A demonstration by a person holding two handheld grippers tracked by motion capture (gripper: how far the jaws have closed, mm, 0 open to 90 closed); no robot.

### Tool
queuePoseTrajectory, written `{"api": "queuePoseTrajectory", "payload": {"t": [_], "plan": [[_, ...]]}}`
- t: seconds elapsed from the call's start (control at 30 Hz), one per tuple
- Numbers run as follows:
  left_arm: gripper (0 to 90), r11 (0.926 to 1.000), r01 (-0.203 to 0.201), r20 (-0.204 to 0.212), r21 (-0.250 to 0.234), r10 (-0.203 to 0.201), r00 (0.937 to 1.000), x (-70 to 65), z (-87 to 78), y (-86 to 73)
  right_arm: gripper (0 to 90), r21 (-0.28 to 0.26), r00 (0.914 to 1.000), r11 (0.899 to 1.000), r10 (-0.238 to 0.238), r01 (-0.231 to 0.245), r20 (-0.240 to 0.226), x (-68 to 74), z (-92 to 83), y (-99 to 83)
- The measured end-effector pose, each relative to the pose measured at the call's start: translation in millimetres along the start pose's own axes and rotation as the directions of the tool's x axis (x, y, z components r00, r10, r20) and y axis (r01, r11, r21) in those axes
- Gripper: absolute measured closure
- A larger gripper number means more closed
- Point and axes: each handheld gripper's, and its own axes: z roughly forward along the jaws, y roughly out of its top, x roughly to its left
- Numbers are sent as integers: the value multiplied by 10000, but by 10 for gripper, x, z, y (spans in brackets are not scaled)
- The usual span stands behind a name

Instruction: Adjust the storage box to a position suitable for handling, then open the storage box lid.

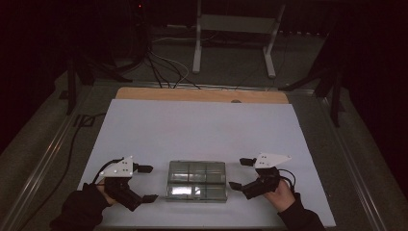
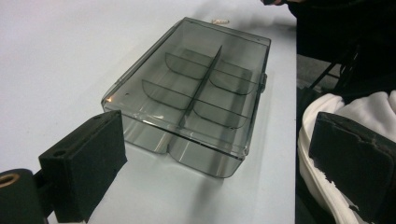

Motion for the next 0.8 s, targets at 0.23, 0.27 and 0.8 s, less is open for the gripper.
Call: {"api": "queuePoseTrajectory", "payload": {"t": [0.23,0.27,0.8], "plan": [[48,9988,-329,-21,356,330,9995,-60,32,-49,117,-166,9996,9998,-99,94,-270,75,-113,-118],[48,9985,-382,-31,400,383,9993,-67,40,-62,117,-166,9996,9998,-99,94,-270,75,-113,-118],[149,9933,-404,-309,1087,440,9986,-130,155,-310,160,594,9941,9967,-502,561,-962,181,-53,-384]]}}
